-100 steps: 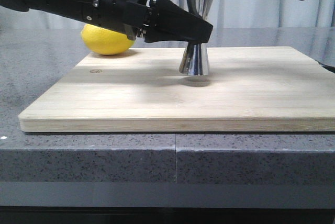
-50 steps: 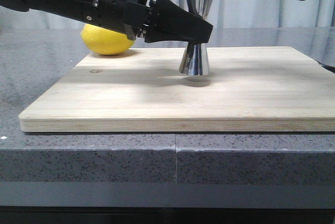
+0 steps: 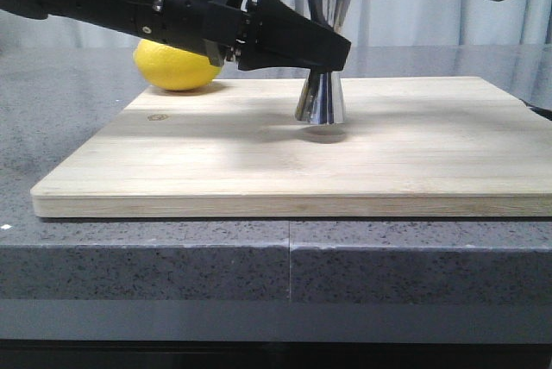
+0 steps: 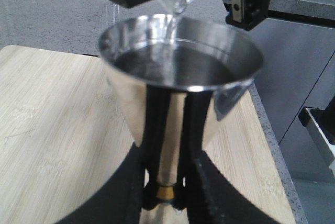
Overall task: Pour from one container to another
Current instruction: 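Tilt the beaker with the right gripper, pouring water into the jigger, then tilt the beaker upright and lower it back onto the board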
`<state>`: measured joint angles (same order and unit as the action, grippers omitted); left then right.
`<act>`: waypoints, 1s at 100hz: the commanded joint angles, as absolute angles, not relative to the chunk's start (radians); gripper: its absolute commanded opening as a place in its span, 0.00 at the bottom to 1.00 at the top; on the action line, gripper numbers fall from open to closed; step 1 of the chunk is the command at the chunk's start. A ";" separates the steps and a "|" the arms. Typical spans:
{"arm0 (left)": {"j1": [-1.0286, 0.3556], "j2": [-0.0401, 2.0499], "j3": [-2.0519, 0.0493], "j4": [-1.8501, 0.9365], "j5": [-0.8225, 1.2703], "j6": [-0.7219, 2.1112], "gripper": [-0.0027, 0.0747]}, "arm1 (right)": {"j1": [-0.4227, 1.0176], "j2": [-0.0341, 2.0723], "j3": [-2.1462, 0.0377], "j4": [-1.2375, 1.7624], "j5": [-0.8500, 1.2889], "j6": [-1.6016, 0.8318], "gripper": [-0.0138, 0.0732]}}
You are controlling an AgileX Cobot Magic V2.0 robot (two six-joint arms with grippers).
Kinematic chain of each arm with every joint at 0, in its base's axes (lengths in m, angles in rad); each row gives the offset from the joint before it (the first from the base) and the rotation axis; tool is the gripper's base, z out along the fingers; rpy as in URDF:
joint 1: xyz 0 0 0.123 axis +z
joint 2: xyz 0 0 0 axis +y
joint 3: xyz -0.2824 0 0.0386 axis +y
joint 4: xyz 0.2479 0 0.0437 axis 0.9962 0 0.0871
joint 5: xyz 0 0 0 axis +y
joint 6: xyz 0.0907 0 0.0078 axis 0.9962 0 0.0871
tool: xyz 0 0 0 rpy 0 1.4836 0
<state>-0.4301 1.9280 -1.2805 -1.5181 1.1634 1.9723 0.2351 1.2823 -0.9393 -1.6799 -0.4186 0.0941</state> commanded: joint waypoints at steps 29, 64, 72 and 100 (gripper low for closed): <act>-0.436 1.877 -1.310 -1.592 1.278 1.964 0.01 | 0.235 1.246 -0.974 -1.653 -0.408 0.086 0.41; -0.436 1.877 -1.310 -1.592 1.278 1.964 0.01 | 0.235 1.246 -0.974 -1.593 -0.428 0.092 0.41; -0.436 1.877 -1.310 -1.592 1.278 1.964 0.01 | 0.235 1.246 -0.974 -1.533 -0.447 0.109 0.41; -0.436 1.877 -1.310 -1.592 1.278 1.964 0.01 | 0.235 1.246 -0.974 -1.429 -0.450 0.238 0.41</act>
<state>-0.4301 1.9280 -1.2805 -1.5181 1.1634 1.9723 0.2351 1.2823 -0.9393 -1.5059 -0.4420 0.1707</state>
